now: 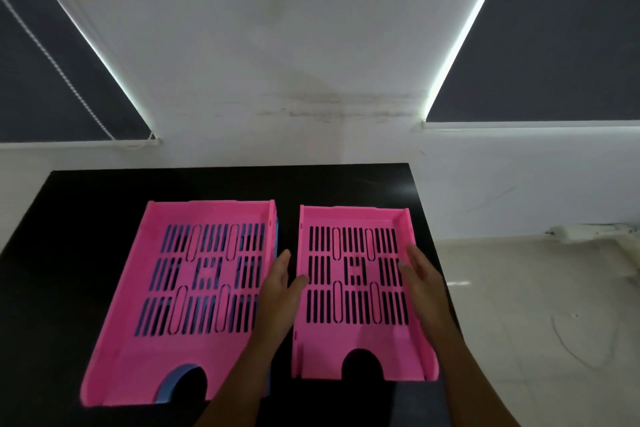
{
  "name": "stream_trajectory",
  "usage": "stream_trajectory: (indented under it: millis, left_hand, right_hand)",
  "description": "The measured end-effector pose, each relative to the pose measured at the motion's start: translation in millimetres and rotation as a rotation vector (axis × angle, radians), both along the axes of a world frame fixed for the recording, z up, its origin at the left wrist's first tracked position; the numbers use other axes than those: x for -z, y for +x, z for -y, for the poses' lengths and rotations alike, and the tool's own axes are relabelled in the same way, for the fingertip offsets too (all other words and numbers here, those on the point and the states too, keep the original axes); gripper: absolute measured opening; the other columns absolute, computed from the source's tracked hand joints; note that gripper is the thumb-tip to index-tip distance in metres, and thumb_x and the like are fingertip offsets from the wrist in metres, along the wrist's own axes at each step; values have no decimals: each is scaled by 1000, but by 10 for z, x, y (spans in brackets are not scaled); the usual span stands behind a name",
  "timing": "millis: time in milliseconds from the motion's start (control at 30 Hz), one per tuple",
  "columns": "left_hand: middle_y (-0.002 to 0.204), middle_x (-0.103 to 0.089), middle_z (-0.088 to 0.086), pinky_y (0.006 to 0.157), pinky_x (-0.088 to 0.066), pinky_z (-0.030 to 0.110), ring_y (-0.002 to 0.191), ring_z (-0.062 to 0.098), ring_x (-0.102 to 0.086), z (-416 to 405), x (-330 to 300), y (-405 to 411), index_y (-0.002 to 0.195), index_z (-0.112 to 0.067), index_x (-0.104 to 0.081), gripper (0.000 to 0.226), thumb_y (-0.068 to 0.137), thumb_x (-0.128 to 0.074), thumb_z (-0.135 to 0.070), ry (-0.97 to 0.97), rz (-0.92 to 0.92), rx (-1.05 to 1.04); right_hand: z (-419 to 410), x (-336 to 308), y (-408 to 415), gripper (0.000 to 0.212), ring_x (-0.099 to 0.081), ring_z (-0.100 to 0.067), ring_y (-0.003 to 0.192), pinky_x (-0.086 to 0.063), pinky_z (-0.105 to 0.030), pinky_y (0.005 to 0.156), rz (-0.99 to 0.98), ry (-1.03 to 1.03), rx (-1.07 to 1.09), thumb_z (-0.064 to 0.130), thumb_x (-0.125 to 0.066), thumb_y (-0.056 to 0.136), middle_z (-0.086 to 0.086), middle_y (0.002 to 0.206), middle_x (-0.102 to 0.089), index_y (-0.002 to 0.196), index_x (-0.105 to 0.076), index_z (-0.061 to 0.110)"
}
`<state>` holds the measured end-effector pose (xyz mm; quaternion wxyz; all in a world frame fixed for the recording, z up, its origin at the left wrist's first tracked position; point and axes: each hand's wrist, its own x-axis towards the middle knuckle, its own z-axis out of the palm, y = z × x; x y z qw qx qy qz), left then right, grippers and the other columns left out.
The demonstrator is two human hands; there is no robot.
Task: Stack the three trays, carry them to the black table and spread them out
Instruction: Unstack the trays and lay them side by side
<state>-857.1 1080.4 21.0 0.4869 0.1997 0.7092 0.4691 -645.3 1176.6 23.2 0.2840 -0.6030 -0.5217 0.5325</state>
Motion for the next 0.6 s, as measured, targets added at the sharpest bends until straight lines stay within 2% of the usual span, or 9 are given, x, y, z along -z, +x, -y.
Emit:
stream_trajectory:
  millis: [100,167,267,333,367,433,500,567,600]
  left_hand:
    - [163,-36,-3,114,-31,33,149,17,-33,82,-186,-214,155,-23,-37,65,96,-59,-9,113,-35,12]
    - [161,-38,-3,117,-32,35,148,17,-35,190,-282,-452,154,-23,-39,63,96,-59,-8,180,-76,4]
    - [160,-41,-2,118,-33,40,146,18,-38,470,-370,-938,153,-20,-40,61,97,-60,-9,198,-172,-40]
    - [155,-45,-3,109,-42,36,141,19,-45,733,-414,-1320,152,-20,-42,58,98,-59,-9,175,-214,-124]
    - [152,-48,-2,99,-48,32,133,19,-53,882,-430,-1522,152,-19,-43,56,98,-57,-9,170,-224,-177]
    - [150,-52,3,77,-49,23,105,4,-63,1152,-428,-1905,151,-20,-43,54,99,-55,-9,166,-204,-274]
    - [146,-50,-1,68,-42,19,88,-8,-56,1350,-349,-2202,154,-20,-38,57,100,-55,-11,138,-137,-315]
    - [133,-54,-3,68,-46,22,82,-1,-62,1459,-260,-2345,152,-17,-40,54,100,-55,-13,82,-63,-246]
    - [131,-60,1,72,-53,30,83,8,-69,1491,-206,-2375,147,-17,-47,48,100,-54,-13,61,-19,-182]
  right_hand:
    - [84,-138,-394,51,-48,-21,138,-40,-53,113,-44,10,-42,25,-52,102,0,157,-45,152,-42,27]
    - [185,-187,-680,50,-44,-13,138,-34,-43,116,-94,22,-90,22,-53,102,1,157,-44,152,-44,23]
    - [417,-200,-1094,50,-41,-4,134,-32,-28,110,-138,23,-155,16,-55,102,0,157,-45,152,-44,17]
    - [613,-174,-1343,49,-41,-3,134,-32,-25,109,-154,15,-196,14,-54,103,0,157,-46,152,-45,14]
    - [711,-145,-1456,49,-41,-4,135,-31,-25,109,-160,4,-203,14,-53,103,-1,157,-45,152,-44,14]
    - [900,-71,-1664,50,-40,-7,139,-31,-27,111,-162,-26,-219,18,-52,104,-1,159,-44,152,-43,15]
    - [1080,-10,-1820,50,-44,-14,139,-35,-37,114,-169,-71,-203,21,-51,104,-3,157,-45,153,-42,18]
    - [1218,55,-1944,46,-59,-21,125,-45,-48,110,-182,-115,-165,22,-48,105,-8,149,-56,151,-45,22]
    - [1270,71,-1998,44,-64,-20,115,-50,-51,104,-180,-126,-140,21,-46,105,-9,142,-61,150,-46,24]
